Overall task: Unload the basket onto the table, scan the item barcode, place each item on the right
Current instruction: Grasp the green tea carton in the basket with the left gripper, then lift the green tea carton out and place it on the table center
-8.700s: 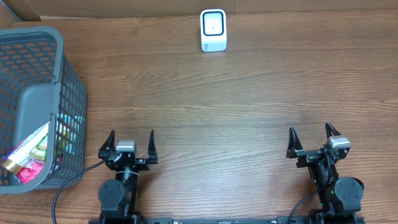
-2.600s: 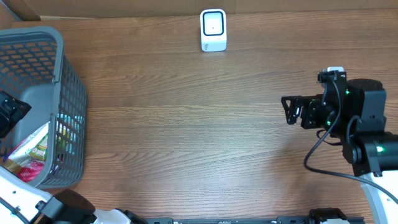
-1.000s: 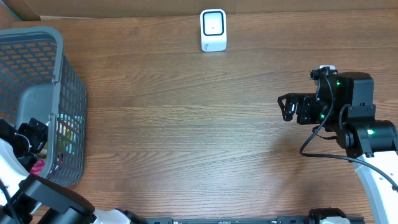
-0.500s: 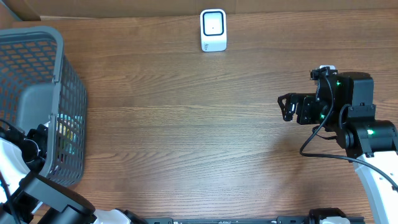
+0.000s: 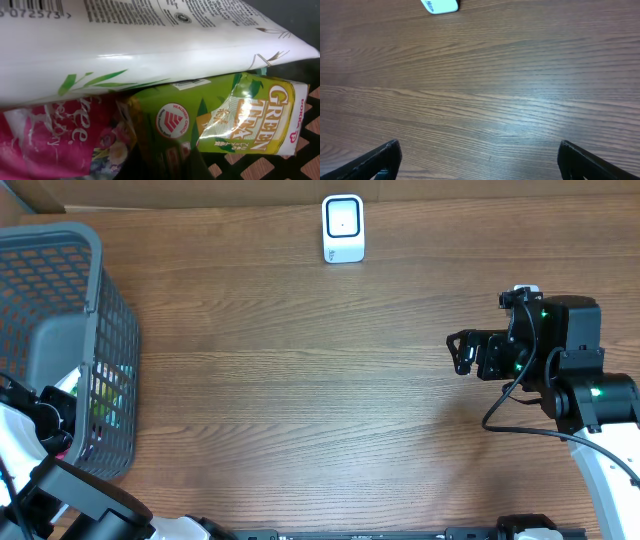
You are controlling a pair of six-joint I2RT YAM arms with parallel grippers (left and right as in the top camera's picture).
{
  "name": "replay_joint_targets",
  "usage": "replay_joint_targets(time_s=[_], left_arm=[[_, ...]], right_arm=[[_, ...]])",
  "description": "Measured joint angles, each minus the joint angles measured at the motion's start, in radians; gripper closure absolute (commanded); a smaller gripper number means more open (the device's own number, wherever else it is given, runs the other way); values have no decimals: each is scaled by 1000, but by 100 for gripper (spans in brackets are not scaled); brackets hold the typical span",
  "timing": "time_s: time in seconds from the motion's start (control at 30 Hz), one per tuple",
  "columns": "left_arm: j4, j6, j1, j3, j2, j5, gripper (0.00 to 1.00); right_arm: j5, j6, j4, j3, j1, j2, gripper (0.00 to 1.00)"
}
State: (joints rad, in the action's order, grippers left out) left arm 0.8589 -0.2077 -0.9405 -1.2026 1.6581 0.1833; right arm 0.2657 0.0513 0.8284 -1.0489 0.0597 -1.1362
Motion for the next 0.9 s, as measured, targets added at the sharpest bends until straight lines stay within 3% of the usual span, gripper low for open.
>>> replay_joint_targets(time_s=[0.37,0.9], left_arm=[[136,0,0,-117,12,11,96],[475,-26,0,-737,14,82,96]], right_arm=[[0,0,0,0,0,0,0],[0,0,-1,0,0,0,0]])
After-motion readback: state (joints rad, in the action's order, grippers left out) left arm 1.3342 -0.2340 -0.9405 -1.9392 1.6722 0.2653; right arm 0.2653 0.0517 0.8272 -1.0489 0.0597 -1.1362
